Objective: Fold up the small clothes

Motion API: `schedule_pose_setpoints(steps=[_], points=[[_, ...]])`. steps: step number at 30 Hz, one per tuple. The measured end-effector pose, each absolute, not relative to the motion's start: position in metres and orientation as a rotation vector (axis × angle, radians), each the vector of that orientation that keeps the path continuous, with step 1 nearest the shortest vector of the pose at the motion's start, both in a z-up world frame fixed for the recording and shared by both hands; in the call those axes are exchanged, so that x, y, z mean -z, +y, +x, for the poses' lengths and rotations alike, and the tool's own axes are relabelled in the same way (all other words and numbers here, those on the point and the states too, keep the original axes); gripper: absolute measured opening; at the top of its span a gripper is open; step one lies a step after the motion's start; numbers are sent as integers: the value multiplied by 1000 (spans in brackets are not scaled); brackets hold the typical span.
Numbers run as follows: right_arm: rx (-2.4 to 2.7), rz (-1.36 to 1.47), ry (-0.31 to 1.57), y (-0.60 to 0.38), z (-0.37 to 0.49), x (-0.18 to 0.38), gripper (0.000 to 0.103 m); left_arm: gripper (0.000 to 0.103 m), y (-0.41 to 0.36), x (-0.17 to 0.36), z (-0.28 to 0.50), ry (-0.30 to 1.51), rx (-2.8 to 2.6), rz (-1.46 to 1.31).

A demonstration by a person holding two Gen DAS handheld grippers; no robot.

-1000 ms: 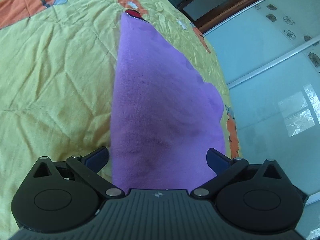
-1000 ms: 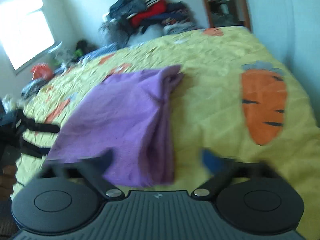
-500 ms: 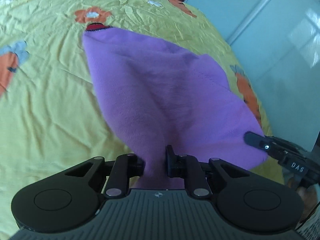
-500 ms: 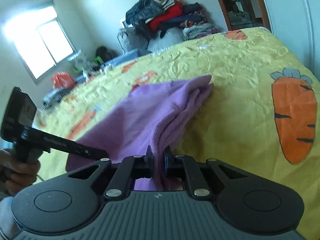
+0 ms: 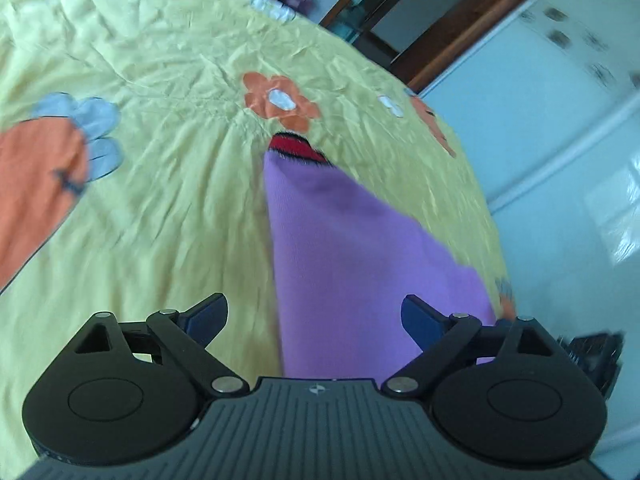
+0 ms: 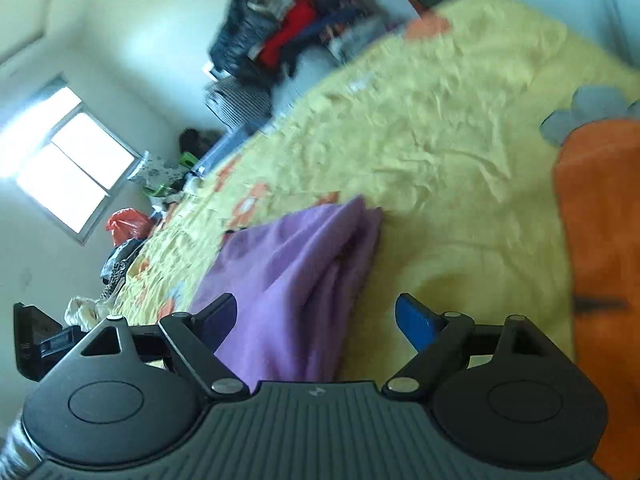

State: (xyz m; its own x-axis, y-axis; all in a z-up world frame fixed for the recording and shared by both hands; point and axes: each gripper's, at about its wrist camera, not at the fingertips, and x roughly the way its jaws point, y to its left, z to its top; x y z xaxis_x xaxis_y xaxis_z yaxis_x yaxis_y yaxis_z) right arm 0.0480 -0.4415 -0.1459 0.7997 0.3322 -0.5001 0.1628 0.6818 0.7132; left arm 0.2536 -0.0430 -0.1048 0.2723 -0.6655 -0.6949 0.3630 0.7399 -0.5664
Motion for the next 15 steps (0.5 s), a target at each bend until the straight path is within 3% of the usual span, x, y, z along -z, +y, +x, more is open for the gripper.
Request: schedule_pose_setpoints(steps=[2,4,7,8,10,11,12,15], points=[[-141,851,659,-445,60,149,88,93,-57,116,277,1136,699,-366],[-165,866,674,-445,69,150,88,102,-73,121,291,1143,726,-401],[-276,867,717,-439,86,155,88,97,-89,122,305,1182,709,-451],[-283,857,722,-435,91,154,88,87,-94,122,306,1189,732,-455],[-253,780,729,-424,98,147,83,32,-111,120,300,1179,716,-327],[-203,709,744,-415,101,143,50,25,-119,119,297,1138,699,-225],[-170,646,761,-407,104,141,26,21,-124,116,290,1096,706,-160],[-133,463,673,-383,93,128,19,14,-131,105,270,966,719,-29]])
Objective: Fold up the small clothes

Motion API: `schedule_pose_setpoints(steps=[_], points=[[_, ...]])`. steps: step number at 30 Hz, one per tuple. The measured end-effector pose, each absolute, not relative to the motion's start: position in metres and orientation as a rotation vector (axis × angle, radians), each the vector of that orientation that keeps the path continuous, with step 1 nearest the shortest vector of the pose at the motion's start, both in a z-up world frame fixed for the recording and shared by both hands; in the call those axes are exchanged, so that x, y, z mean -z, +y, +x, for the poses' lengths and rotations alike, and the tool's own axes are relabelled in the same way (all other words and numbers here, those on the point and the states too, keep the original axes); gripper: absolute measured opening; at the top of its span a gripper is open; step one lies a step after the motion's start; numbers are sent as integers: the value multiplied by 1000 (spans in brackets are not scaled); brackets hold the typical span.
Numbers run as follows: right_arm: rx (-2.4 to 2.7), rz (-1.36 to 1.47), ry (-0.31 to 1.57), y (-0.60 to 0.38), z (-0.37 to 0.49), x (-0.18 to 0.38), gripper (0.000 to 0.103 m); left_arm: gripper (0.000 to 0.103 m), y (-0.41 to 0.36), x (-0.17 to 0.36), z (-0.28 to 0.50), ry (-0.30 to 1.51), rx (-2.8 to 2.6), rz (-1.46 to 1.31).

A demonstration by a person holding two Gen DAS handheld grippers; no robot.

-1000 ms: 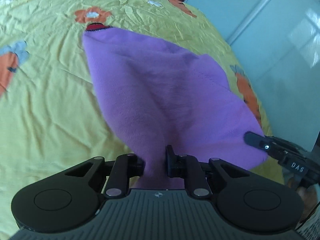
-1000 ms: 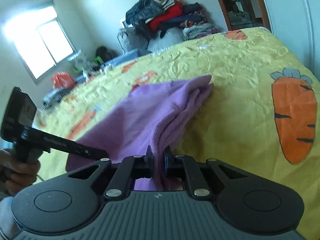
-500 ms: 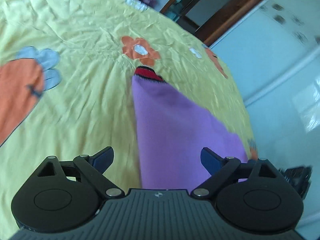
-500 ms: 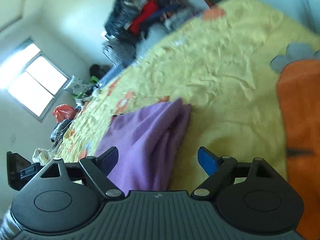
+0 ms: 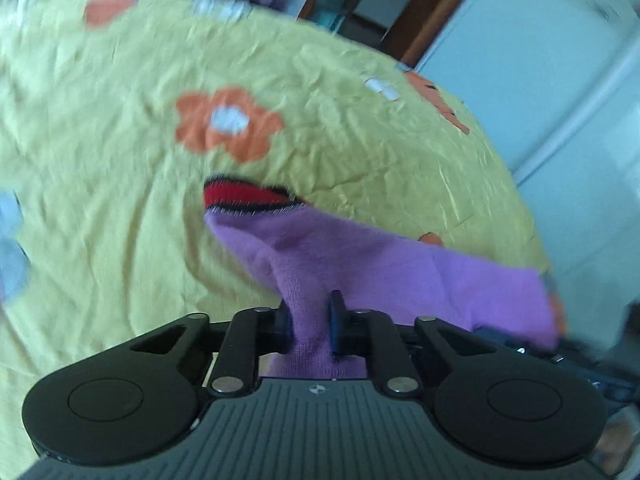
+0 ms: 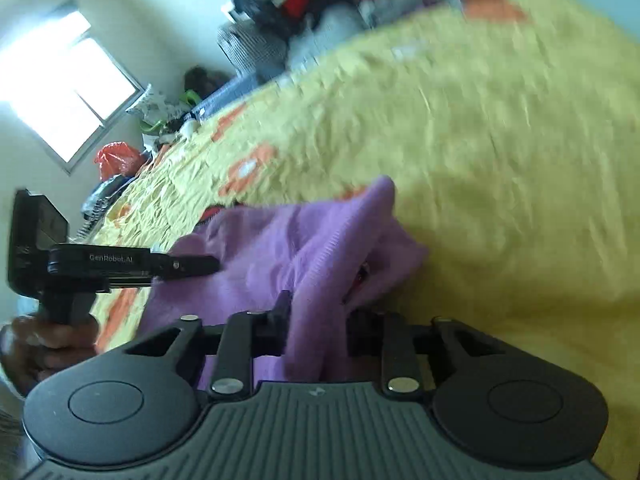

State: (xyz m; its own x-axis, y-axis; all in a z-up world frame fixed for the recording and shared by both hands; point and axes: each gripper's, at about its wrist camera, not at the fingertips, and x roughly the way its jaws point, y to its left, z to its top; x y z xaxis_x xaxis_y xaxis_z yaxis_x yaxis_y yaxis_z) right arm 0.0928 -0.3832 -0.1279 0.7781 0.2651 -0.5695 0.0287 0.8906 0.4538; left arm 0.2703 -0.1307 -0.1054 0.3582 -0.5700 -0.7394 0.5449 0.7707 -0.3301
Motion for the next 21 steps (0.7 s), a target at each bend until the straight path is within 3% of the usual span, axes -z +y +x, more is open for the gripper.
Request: schedule_pose_setpoints(steps=[7,12,15,16,18,20,21], points=[[-87,249,501,-353,75,91,18,7,-148,64,226,629,743,182],[-28,264,462,-367,90,84,17,6,-162,58,253,610,701,170],[3,223,592,-374,121,101,21,6,-171,74,281,669,628,175],[37,213,641,-378,126,107,26,9,-169,80,293,733,615,142],[95,215,670,-390,115,113,56,19,-150,85,302,810,578,44],[72,291,621,-405,81,111,61,37,-125,82,288,840,638,-25],[58,327,614,-412,62,111,61,51,-112,81,275,848,670,-38]])
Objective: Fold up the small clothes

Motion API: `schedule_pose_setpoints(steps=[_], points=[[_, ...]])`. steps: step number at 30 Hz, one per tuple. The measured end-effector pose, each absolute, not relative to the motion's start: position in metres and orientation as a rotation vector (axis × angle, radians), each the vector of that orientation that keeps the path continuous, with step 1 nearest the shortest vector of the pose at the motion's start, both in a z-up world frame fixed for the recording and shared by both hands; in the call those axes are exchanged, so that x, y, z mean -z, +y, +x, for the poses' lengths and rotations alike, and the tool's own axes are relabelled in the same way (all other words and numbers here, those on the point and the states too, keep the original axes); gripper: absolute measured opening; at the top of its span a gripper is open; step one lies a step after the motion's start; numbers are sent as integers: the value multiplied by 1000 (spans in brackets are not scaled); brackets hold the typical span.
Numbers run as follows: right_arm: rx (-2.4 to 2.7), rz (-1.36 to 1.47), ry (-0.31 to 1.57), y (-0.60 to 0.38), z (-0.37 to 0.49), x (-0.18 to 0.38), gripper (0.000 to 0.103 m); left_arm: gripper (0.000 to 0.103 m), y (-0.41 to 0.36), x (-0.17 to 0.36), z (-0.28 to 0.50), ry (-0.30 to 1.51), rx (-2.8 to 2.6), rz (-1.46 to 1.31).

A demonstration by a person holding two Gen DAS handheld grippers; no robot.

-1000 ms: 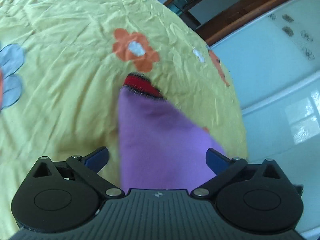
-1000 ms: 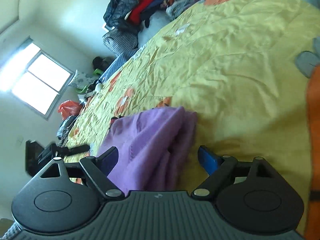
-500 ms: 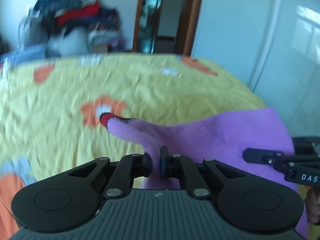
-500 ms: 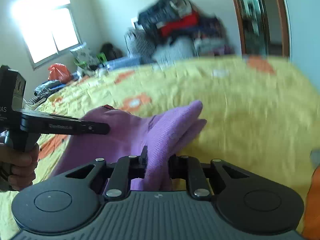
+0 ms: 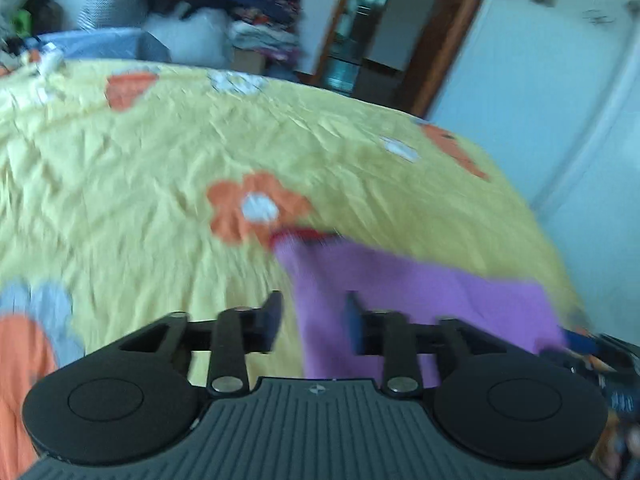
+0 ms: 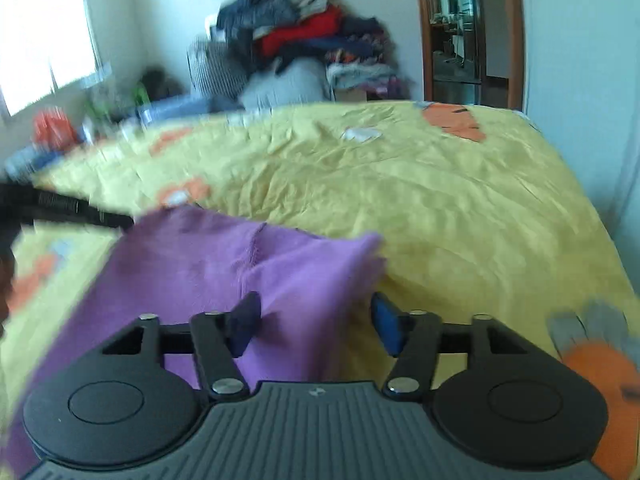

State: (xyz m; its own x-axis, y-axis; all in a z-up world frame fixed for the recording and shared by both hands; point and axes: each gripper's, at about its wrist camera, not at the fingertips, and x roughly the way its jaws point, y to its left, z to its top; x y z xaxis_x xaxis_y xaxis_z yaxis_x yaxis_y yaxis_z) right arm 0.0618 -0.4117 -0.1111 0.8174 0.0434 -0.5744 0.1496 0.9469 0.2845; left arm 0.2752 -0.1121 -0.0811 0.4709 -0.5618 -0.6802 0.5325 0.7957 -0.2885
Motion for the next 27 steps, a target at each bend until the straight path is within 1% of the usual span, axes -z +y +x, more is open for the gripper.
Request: schedule_pose_setpoints(steps=[1,2,3,4,6,7,10,13,15,16,17,18,19,20,21,23,27], points=[[48,366,607,-417,42,112,61,68,-98,81,260,858,687,-50],[37,404,608,-421,24,114,61,74,-85,84,244,878,712,-68],[14,433,613,-422,8,116,62,83,-73,87,228,898,744,-90],[-14,467,606,-424,-7,119,62,86,-62,92,212,916,771,-105],[-69,540,604,-425,-29,126,66,89,-49,100,186,962,771,-109],[-90,552,621,-423,-33,129,66,92,-43,103,177,978,766,-127],[-105,511,650,-409,-42,136,66,101,-35,111,160,1019,777,-195],[-144,470,668,-393,-43,139,67,102,-43,121,157,1089,764,-248],[-160,390,669,-376,-43,137,67,103,-51,121,150,1060,759,-249],[-170,335,675,-365,-41,138,67,100,-58,121,150,1060,769,-242],[-156,275,675,-355,-39,138,61,97,-63,120,147,1044,765,-237],[-139,239,677,-347,-37,137,48,61,-69,121,146,1040,773,-230],[-134,246,681,-345,-36,136,41,18,-78,123,148,1083,777,-203],[-131,300,689,-348,-33,136,25,19,-82,125,151,1103,767,-198],[-124,365,693,-352,-31,136,19,16,-86,124,153,1107,774,-178],[-130,492,683,-361,-33,137,16,14,-89,116,154,1111,790,-125],[-202,729,585,-374,-53,124,15,13,-83,84,150,1088,819,-64]])
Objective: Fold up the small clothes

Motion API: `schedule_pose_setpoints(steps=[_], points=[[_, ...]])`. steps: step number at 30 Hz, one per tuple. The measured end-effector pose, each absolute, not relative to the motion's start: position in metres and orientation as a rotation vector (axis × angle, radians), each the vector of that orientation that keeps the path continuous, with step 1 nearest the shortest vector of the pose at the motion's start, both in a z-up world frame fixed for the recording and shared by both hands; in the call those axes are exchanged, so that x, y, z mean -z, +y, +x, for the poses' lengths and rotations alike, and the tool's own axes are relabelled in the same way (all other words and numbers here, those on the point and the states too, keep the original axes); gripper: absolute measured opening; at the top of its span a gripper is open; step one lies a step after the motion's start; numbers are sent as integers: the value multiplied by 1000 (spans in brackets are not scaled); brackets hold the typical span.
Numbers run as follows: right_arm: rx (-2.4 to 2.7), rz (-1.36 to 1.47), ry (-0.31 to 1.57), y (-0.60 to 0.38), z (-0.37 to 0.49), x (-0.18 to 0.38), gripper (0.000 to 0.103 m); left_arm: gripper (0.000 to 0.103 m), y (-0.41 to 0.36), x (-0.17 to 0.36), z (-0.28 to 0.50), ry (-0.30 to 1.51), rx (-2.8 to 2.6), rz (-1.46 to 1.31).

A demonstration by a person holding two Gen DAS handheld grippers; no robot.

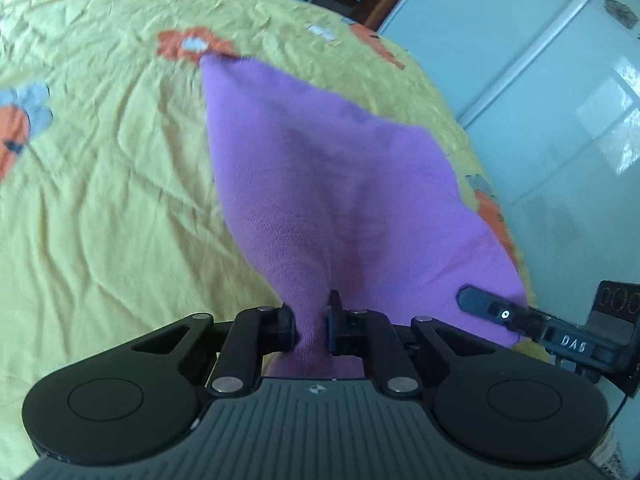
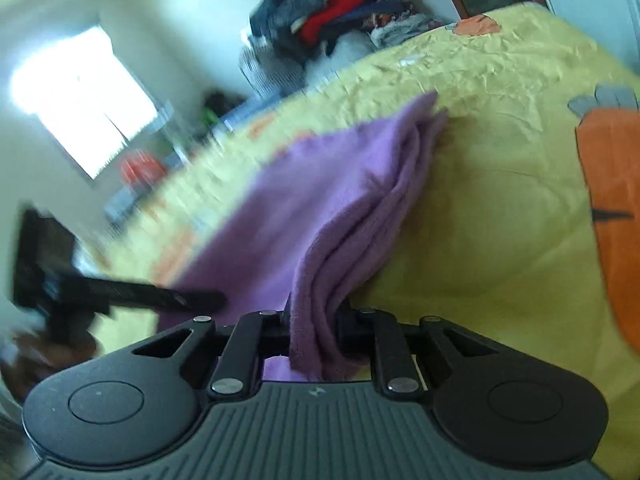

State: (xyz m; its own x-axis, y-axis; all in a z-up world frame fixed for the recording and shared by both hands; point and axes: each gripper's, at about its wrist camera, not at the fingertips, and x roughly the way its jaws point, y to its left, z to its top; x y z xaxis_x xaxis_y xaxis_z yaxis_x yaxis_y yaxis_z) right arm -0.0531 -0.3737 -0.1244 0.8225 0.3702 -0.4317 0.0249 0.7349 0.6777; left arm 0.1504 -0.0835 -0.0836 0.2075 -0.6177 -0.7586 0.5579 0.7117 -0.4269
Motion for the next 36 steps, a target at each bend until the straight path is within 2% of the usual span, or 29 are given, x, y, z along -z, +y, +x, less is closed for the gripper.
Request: schedule_pose_setpoints(steps=[4,5,7,8,9,11,13,15,20,24,28,31,32,33,36], points=[[-186,739,580,-368,-76,113,17,15,-69,70,136,1104,840,-53],[-168,687,636,-364,-75,117,22,15,-67,78,135,1125,823,-40],[-101,621,736,-363,-77,126,38,19,-60,95,128,1149,769,12],[-75,600,729,-365,-83,125,48,24,-54,102,126,1164,737,17],[-56,580,696,-368,-89,122,51,36,-45,105,122,1164,719,1],[-2,575,651,-377,-92,116,53,50,-34,98,113,1119,704,-25],[1,589,599,-389,-82,113,53,77,-36,86,108,1057,726,-35],[31,584,577,-395,-61,112,53,83,-49,75,102,971,727,-11],[-104,421,507,-376,-9,100,52,90,-101,73,106,871,680,43],[-78,169,649,-347,32,110,48,95,-130,95,113,868,569,98],[-3,111,650,-355,48,122,49,102,-139,117,124,928,495,96],[27,71,639,-353,52,127,57,103,-136,124,124,922,492,67],[40,63,635,-354,55,127,67,103,-136,124,124,917,490,71],[64,73,640,-358,55,128,81,103,-135,124,123,917,488,70],[88,90,616,-360,39,115,79,103,-133,123,123,923,492,61]])
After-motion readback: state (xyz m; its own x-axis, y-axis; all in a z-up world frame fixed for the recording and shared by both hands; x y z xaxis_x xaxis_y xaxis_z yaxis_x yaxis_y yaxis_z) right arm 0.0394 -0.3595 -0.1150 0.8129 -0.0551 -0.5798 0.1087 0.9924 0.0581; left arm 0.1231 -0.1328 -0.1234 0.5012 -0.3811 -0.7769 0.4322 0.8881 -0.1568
